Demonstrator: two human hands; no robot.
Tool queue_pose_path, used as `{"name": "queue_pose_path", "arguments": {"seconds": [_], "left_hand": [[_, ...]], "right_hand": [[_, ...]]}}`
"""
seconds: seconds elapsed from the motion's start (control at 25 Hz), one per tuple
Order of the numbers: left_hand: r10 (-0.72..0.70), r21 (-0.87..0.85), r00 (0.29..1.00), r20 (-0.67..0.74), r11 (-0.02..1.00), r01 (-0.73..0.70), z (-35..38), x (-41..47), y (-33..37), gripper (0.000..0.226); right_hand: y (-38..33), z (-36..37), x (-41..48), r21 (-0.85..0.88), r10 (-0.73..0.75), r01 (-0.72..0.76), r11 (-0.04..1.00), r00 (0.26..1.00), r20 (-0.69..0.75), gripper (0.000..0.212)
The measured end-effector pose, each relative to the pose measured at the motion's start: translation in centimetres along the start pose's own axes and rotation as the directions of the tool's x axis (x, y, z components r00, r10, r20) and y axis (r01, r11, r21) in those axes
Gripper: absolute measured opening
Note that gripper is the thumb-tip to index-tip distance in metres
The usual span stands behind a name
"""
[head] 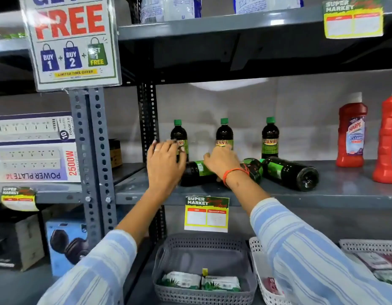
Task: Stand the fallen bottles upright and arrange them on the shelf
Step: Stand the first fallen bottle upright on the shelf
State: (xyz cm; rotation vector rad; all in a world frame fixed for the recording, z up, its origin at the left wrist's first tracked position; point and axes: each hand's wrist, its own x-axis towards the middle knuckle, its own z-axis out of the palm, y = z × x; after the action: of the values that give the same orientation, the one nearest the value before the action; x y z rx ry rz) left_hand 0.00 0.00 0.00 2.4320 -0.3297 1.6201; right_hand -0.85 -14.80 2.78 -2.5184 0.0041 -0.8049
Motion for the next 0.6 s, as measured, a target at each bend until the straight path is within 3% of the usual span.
{"name": "queue_pose_path", "arguments": {"seconds": [0.12, 0.24, 0.44, 0.6], "left_hand": [[-0.058, 0.027, 0.997, 0.057, 0.998, 0.056, 0.9, -3.2, -3.5, 0.043], [-0.088, 0.04, 0.984, 0.157, 0.996, 0.082, 1.4, -6.0, -6.6, 0.06], [-0.008, 0.094, 0.991, 0.134, 0.996, -0.005, 1.8, -7.5, -7.8, 0.054], [-0.028, 0.073, 0.996, 0.082, 0.997, 0.022, 2.1, -7.6, -7.8, 0.052]], "right_hand": [[-0.5, 2.3, 1.1, -0.086, 0.088, -0.076, 0.993, 0.985, 0.148, 0.048], [-1.1, 3.2, 2.4, -0.043, 0.198, -0.194, 0.98, 0.943, 0.267, 0.068], [-1.6, 3.9, 4.0, -0.022, 0.278, -0.288, 0.957, 0.897, 0.342, 0.104], [-2.1, 5.0, 5.3, 0.062, 0.257, -0.299, 0.952, 0.894, 0.367, 0.104]]}}
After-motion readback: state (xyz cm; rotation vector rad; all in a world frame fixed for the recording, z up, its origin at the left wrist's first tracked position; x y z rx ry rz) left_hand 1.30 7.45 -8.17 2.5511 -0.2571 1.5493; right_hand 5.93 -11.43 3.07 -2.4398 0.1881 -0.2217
